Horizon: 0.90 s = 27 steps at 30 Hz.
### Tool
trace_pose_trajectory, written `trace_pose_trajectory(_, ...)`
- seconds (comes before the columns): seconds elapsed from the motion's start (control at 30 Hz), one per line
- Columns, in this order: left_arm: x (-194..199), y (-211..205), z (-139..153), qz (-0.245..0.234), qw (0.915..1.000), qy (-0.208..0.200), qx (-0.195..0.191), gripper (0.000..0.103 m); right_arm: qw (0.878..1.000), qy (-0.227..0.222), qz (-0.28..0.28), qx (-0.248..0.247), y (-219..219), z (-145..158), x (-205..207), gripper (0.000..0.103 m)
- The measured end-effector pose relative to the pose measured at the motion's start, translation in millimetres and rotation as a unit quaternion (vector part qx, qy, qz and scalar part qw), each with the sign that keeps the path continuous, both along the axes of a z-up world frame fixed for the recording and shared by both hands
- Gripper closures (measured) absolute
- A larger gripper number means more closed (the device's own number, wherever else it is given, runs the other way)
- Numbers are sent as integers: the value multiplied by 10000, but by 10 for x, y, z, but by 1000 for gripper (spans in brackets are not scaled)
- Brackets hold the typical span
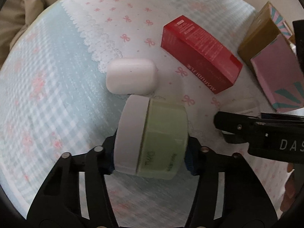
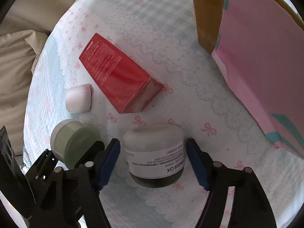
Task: Organize rigid objects
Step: 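Grasp the pale green jar with the left tool while the right tool grasps the black-lidded jar, then carry both jars into the cardboard box and open both tools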
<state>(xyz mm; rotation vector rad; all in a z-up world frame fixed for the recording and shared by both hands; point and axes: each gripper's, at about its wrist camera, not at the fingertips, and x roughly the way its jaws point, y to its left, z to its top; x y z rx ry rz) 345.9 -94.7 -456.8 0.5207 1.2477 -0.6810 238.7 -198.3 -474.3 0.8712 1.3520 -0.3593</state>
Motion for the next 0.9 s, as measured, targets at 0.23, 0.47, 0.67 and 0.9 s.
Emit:
trace_pose_trajectory(0.23, 138, -15, -29, 132, 9998, 118, -41, 62, 9999, -13, 140, -34, -30, 21, -37, 49)
trace_pose_trajectory(0.47, 109, 86, 98, 231, 9997, 65, -75, 64, 9999, -59, 152, 7, -63, 84, -118, 49)
trace_pose_trajectory(0.67, 25, 223, 229, 305, 9995, 66, -85, 64, 9999, -126, 47, 63, -68, 167, -335, 49)
trace_pose_trajectory(0.9, -266, 430, 525, 537, 9982, 54, -250, 64, 9995, -295, 102, 43, 35, 441, -588, 50)
